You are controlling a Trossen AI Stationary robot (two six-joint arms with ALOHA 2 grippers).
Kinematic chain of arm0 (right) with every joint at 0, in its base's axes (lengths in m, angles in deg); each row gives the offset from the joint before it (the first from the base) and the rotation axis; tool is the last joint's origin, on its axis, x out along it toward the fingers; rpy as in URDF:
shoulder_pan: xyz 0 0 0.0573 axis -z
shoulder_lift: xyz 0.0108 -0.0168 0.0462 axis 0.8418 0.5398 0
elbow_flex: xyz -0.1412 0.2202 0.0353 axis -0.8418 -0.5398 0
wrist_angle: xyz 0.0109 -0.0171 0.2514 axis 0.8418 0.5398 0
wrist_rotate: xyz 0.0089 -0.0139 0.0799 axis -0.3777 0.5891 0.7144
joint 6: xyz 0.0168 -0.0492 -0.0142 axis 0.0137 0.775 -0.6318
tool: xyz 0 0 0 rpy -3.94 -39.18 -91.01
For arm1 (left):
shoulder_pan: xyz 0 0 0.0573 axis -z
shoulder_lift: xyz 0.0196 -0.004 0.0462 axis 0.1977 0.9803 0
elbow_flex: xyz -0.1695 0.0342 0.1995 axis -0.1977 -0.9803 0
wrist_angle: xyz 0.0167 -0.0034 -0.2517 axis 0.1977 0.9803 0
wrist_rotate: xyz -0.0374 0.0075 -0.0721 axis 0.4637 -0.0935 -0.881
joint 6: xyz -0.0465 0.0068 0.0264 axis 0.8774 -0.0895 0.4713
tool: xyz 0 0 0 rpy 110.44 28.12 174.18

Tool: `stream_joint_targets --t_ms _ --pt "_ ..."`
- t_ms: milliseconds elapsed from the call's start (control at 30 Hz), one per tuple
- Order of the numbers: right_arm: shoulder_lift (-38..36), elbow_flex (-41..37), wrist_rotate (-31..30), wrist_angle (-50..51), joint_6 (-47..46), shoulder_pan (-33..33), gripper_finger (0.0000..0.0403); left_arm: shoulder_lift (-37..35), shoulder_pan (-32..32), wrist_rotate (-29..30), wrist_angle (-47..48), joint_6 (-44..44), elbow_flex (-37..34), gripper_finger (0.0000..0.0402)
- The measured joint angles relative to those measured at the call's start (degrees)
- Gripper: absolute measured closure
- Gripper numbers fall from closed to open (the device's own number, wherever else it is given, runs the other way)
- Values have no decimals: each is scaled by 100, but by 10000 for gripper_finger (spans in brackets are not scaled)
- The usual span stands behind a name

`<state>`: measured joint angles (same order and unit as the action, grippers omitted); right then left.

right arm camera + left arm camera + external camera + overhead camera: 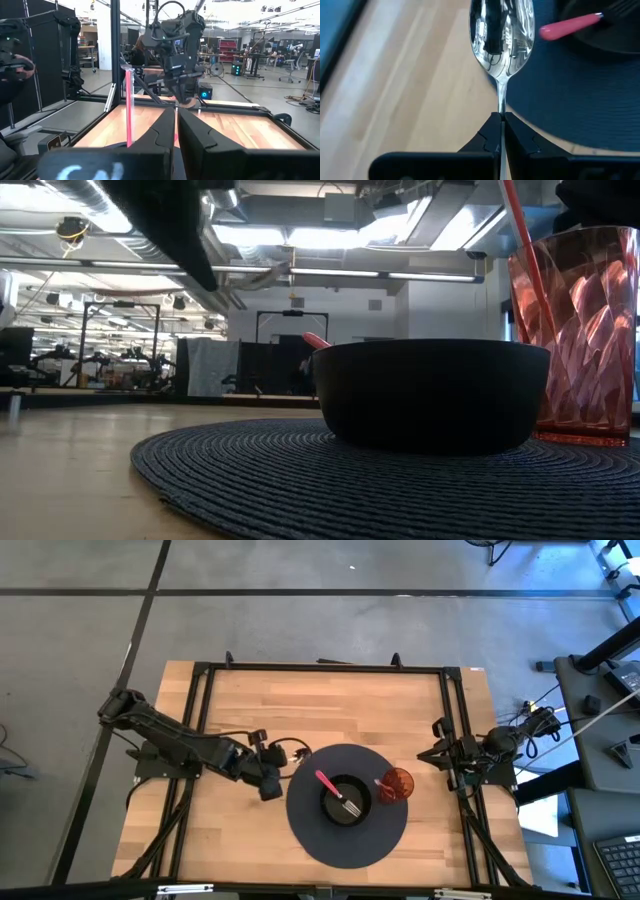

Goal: Pick & Place Utensil
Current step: Put the orange spoon into the black bowl

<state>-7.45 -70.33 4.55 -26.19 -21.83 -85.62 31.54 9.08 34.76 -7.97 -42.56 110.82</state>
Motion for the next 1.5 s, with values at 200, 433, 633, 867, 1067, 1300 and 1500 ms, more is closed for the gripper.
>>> stream_joint_targets --t_ms 200,433,633,867,1067,1300,1500 --pt "-1 0 -2 -14 2 1 379 332 -105 -605 -765 -261 214 398" --pt "-1 0 -2 -5 4 0 379 1364 159 -635 -387 -193 1559 398" --pt "0 0 3 10 -11 0 379 2768 126 -1139 830 -318 3431 398" --pt "-1 0 4 12 -15 2 379 4317 -108 -1457 2489 -399 5456 398" --pt "-1 0 7 13 0 2 379 5312 -255 -1807 3444 -675 6767 398" --pt "1 0 8 14 -3 0 379 5828 -357 -2016 3564 -1030 7382 398" --pt "-1 0 9 14 -15 0 379 5932 -430 -2102 3584 -943 7385 396"
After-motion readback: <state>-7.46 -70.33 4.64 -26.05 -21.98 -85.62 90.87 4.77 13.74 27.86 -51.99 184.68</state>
